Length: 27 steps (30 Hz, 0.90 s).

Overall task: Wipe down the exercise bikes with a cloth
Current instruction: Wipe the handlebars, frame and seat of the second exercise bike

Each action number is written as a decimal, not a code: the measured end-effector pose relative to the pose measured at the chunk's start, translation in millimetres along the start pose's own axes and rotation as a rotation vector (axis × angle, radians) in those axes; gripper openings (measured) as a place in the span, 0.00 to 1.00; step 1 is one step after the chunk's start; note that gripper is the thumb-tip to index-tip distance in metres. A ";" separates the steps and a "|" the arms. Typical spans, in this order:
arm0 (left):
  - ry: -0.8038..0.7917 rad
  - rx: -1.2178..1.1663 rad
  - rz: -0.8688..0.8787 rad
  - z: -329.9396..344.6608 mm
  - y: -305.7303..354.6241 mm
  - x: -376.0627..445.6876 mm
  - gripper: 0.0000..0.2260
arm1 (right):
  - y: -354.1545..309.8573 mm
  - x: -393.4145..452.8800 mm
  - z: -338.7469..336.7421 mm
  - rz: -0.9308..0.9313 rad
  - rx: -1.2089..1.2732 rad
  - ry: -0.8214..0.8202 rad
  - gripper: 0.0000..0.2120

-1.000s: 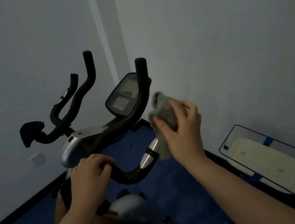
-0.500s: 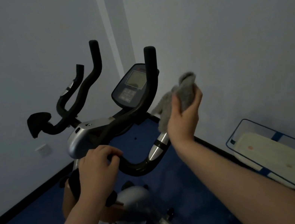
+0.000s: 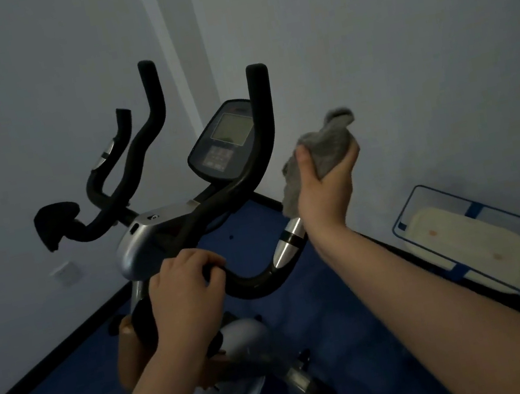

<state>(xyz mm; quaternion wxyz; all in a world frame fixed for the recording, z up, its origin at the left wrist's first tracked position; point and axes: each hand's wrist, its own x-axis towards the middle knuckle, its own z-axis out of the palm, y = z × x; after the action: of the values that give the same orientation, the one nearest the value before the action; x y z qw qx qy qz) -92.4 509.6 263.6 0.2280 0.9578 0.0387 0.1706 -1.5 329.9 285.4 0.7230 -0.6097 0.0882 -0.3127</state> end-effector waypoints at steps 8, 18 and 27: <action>-0.004 -0.009 0.012 -0.3 -1.5 1.9 0.07 | 29.9 -56.5 8.1 0.191 0.023 0.035 0.33; -0.034 0.028 0.062 2.0 -1.6 0.9 0.06 | 35.9 -97.4 13.5 0.241 -0.033 0.115 0.32; -0.050 0.001 0.075 1.0 -2.7 -1.0 0.08 | -2.6 -27.4 -8.9 0.045 -0.301 0.014 0.31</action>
<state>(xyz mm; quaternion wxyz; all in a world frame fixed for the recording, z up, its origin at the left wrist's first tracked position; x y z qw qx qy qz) -93.0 511.4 261.2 0.2218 0.9627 -0.0028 0.1549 -28.5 337.7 278.8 0.6294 -0.7069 0.1527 -0.2842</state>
